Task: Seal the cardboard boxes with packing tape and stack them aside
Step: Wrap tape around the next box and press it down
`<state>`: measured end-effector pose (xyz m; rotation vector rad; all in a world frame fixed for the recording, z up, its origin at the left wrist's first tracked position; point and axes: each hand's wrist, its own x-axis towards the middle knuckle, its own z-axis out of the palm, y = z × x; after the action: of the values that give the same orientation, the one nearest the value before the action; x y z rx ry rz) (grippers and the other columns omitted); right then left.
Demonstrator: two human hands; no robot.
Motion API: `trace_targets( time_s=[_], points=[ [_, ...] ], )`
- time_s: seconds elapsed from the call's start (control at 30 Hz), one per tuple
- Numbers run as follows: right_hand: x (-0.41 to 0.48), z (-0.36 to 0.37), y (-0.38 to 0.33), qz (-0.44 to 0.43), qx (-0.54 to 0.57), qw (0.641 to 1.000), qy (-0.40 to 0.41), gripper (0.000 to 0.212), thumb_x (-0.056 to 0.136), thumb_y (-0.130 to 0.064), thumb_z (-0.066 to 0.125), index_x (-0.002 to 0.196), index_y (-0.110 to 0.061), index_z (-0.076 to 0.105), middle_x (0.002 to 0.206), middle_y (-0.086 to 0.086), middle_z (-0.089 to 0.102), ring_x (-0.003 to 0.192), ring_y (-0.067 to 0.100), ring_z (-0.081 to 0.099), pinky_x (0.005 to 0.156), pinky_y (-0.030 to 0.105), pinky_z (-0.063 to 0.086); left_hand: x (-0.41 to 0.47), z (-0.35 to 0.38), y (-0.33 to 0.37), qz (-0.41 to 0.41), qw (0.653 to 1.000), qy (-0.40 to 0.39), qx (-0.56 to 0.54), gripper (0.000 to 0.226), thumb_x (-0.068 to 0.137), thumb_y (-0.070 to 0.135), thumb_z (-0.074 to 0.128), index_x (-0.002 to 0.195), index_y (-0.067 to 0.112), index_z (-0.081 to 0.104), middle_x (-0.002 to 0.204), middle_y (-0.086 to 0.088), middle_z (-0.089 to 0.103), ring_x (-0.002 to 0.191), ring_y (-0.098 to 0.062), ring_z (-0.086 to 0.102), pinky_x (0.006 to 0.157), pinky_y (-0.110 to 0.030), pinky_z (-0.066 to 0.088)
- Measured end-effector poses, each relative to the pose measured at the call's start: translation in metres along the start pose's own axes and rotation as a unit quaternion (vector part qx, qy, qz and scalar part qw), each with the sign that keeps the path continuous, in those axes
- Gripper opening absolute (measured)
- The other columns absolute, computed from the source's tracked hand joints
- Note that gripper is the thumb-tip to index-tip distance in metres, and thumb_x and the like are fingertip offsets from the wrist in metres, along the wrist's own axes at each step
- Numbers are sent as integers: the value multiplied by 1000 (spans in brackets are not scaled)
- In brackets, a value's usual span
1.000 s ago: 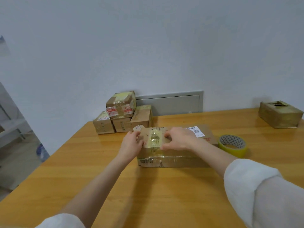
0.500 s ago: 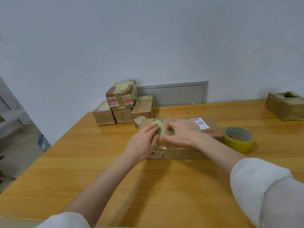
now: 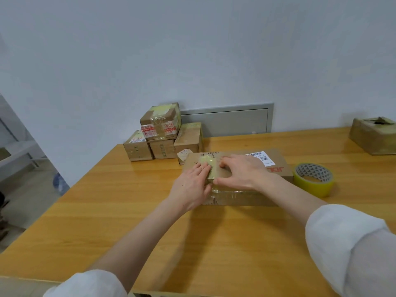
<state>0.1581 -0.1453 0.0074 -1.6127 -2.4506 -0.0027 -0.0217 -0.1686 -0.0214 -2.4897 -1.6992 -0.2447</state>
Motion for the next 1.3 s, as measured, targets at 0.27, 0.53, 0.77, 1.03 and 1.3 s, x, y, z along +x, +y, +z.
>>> trace_targets(
  time_s=[0.27,0.53,0.77,1.03,1.3],
  points=[
    [-1,-7,1,11,21,998,-54,64,82,-71,47,130,-29,52,136,-7,48,120,21,49,93,37,43,-4,-5,0,-7,999,15,-50,71,96,35,45,154,17,8,161,0,7,147,-12,5,118,-28,11],
    [2,-3,-14,9,54,998,-28,43,102,-38,27,131,-17,51,144,0,44,144,22,24,107,42,35,2,-21,0,-6,999,-18,-25,83,91,31,53,153,14,2,161,-3,-1,148,-14,-1,118,-27,3],
    [2,10,-23,17,33,999,-35,45,103,-37,23,135,-17,48,144,1,44,140,22,30,107,41,35,10,-15,5,-4,995,-92,47,85,91,36,51,153,12,-2,161,-5,-4,148,-18,-1,121,-36,4],
    [3,13,-19,6,34,999,-23,47,104,-37,23,143,-19,41,150,-1,39,143,20,25,111,38,27,12,-17,4,6,994,-97,45,89,91,38,53,152,12,-6,161,-5,-6,148,-18,-3,121,-36,5],
    [1,5,-16,3,105,994,-30,46,102,-39,30,142,-20,44,151,0,35,137,22,34,106,37,32,13,-20,-1,-10,993,-86,-82,86,89,26,55,154,17,-2,161,-4,-2,146,-19,15,118,-33,14]
  ],
)
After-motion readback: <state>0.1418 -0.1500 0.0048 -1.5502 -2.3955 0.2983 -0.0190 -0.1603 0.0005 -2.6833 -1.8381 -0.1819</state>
